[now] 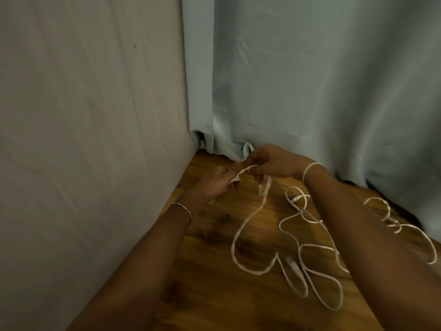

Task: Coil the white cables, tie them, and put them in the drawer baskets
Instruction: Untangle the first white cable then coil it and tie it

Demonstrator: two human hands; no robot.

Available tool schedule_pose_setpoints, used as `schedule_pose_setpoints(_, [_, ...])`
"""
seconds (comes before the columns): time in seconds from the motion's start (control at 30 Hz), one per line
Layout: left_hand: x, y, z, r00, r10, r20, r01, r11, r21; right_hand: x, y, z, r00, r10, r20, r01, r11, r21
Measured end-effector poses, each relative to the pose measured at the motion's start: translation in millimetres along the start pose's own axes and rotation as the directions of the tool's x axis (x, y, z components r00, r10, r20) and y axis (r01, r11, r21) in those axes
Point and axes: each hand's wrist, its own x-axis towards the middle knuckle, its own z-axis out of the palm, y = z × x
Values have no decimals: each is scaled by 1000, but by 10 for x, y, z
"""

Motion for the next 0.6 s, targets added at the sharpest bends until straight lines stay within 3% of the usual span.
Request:
schedule_pose_setpoints(0.2, [-52,29,-32,989,71,129,-41,974,-224,122,151,6,997,-27,-69,8,962,-272])
schedule_pose_setpoints(0.33, [2,6,-31,990,92,109,-14,824,-566,156,199,214,991,-30,-134,-23,927,-374])
schedule_pose_setpoints(0.47, [40,-9,-9,984,125,124,28,584,-811,190,236,428,987,3,-163,-54,949,-309])
schedule_pose_setpoints(0.53, [51,-10,3,978,162,131,47,442,-896,166,264,526,983,-19,-184,-7,990,-139])
schedule_pose_setpoints(0.6, [77,-2,-1,977,184,112,44,338,-940,141,316,619,977,-9,-213,39,990,136])
